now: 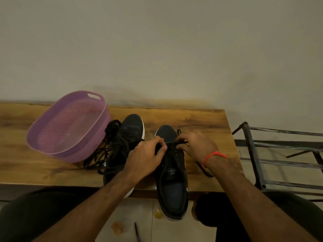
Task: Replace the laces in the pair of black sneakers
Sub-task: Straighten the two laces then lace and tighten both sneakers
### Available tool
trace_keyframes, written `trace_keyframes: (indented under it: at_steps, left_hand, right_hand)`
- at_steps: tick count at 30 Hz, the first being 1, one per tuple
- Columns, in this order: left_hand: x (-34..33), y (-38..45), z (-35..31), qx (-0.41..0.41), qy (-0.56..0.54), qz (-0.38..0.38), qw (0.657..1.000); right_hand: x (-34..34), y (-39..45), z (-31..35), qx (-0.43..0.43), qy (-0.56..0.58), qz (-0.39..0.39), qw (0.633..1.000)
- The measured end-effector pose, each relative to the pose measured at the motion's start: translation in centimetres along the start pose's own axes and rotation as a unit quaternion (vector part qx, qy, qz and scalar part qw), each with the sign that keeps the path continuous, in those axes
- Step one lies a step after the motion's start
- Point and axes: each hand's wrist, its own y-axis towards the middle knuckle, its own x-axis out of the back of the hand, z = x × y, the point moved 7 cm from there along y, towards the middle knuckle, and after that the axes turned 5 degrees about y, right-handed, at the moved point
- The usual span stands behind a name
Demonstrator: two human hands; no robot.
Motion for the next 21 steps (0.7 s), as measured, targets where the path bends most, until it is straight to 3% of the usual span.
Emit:
trace_keyframes:
  at_steps: [8, 21]
  left_hand:
    - [-0.2, 0.2, 0.2, 0.021, 0.024, -0.009, 0.999]
    - [-0.4, 0.2, 0.3, 0.022, 0.042, -0.006, 0.999]
  right_hand:
    - [0.4, -0.6, 0.0, 0.003, -0.004, -0.025, 1.0]
    - [1.0, -0.5, -1.1, -0.082, 0.154, -0.044, 0.984]
